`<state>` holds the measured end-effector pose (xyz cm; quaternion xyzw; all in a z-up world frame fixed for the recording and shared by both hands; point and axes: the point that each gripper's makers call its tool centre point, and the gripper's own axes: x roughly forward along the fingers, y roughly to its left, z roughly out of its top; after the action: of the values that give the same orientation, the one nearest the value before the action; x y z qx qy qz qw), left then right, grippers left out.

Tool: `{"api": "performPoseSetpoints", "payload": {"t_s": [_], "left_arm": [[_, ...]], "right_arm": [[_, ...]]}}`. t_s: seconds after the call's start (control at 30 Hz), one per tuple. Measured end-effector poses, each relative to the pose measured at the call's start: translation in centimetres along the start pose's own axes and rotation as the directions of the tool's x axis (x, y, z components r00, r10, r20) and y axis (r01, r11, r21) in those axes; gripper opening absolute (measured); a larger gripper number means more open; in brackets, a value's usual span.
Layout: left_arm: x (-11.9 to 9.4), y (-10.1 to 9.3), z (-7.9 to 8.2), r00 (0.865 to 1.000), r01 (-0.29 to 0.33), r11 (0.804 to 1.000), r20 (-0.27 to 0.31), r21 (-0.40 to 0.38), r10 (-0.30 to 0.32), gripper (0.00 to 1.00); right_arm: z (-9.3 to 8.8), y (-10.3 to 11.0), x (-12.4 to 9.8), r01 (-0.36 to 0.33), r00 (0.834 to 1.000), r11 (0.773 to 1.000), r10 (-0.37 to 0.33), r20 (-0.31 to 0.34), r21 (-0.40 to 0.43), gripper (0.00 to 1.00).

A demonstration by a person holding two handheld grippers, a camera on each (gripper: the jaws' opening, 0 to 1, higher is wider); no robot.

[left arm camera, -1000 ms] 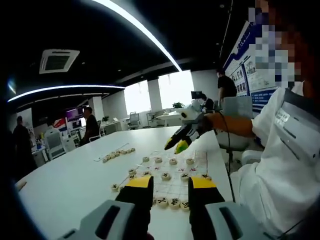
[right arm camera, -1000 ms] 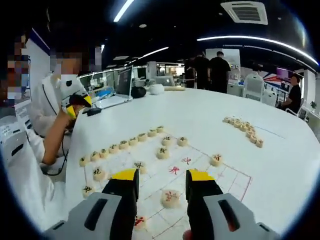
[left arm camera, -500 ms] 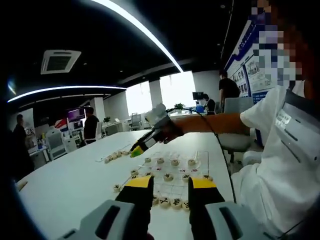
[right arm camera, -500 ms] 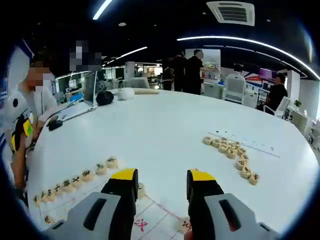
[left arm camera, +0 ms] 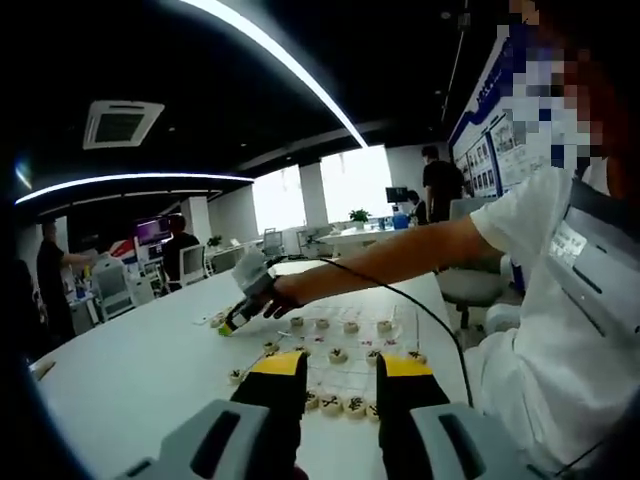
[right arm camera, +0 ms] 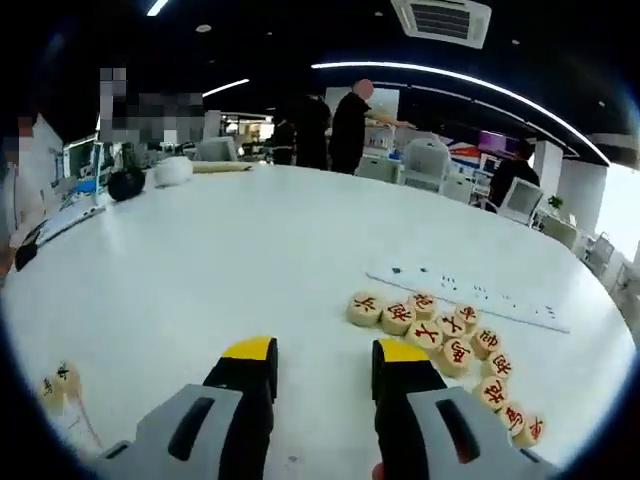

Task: Pick up the chess pieces one by one and place each piece onto its starting position on the chessboard, setting the pieces on their correct points until all the chess pieces are arranged in the starting layout

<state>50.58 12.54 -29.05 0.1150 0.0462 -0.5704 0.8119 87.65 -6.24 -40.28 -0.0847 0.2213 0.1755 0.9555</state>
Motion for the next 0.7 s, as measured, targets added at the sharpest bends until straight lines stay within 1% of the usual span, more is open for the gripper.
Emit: {"api": "performPoseSetpoints", "payload": {"t_s": [0.03, 0.07, 0.1, 0.2, 0.23, 0.37, 0.43, 0.47, 0.5, 0.53, 0.6, 0.63, 0.7], "left_arm": [[0.1, 0.1, -0.1, 1.000, -0.001, 1.000, -0.004, -0.001, 0.001, 0.30], [0.2, 0.1, -0.4, 1.000, -0.003, 1.000, -0.011, -0.001, 0.003, 0.30], [0.3, 0.1, -0.6, 1.000, -0.003, 1.000, -0.019, 0.001, 0.003, 0.30], [0.5, 0.0, -0.6, 1.000, 0.008, 1.000, -0.026, 0.004, -0.008, 0.30], [0.6, -0.1, -0.6, 1.000, 0.012, 1.000, -0.026, 0.005, -0.012, 0.30], [0.7, 0.2, -0.4, 1.000, 0.002, 1.000, -0.023, 0.012, -0.002, 0.30], [0.7, 0.2, -0.3, 1.000, 0.002, 1.000, -0.021, 0.013, -0.002, 0.30], [0.6, 0.2, -0.3, 1.000, 0.004, 1.000, -0.022, 0.014, -0.004, 0.30], [0.7, 0.2, -0.3, 1.000, 0.006, 1.000, -0.023, 0.016, -0.005, 0.30], [0.7, 0.2, -0.3, 1.000, 0.007, 1.000, -0.024, 0.017, -0.006, 0.30], [0.7, 0.2, -0.4, 1.000, 0.009, 1.000, -0.026, 0.017, -0.008, 0.30], [0.7, 0.2, -0.3, 1.000, 0.008, 1.000, -0.024, 0.016, -0.007, 0.30], [0.7, 0.3, -0.3, 1.000, 0.004, 1.000, -0.022, 0.012, -0.004, 0.30]], "right_arm": [[-0.2, 0.1, 0.0, 0.006, 1.000, 1.000, -0.006, 0.004, 0.011, 0.38], [0.1, 0.2, 0.2, 0.004, 1.000, 0.999, -0.005, 0.019, 0.053, 0.38], [0.3, 0.2, 0.3, 0.002, 1.000, 0.998, -0.004, 0.029, 0.066, 0.38], [0.8, -0.5, 1.4, 0.024, 0.999, 0.998, -0.025, 0.025, 0.057, 0.38], [0.7, -0.3, 1.2, 0.030, 0.999, 0.997, -0.031, 0.018, 0.071, 0.38], [1.2, -1.2, 2.5, 0.048, 0.999, 0.995, -0.049, 0.018, 0.085, 0.37], [1.4, -1.4, 2.9, 0.050, 0.998, 0.995, -0.052, 0.020, 0.088, 0.35], [1.5, -1.4, 3.0, 0.052, 0.998, 0.995, -0.054, 0.024, 0.087, 0.28], [1.3, -1.2, 2.5, 0.056, 0.998, 0.995, -0.058, 0.026, 0.080, 0.19], [1.0, -1.3, 2.2, 0.069, 0.998, 0.996, -0.070, 0.007, 0.058, 0.19], [0.9, -1.0, 1.4, 0.076, 0.997, 0.996, -0.076, 0.020, 0.045, 0.19], [1.0, -0.8, 0.8, 0.068, 0.997, 0.997, -0.069, 0.029, 0.047, 0.19], [1.8, 0.1, -0.4, 0.019, 0.998, 0.998, -0.022, 0.060, 0.056, 0.19]]}}
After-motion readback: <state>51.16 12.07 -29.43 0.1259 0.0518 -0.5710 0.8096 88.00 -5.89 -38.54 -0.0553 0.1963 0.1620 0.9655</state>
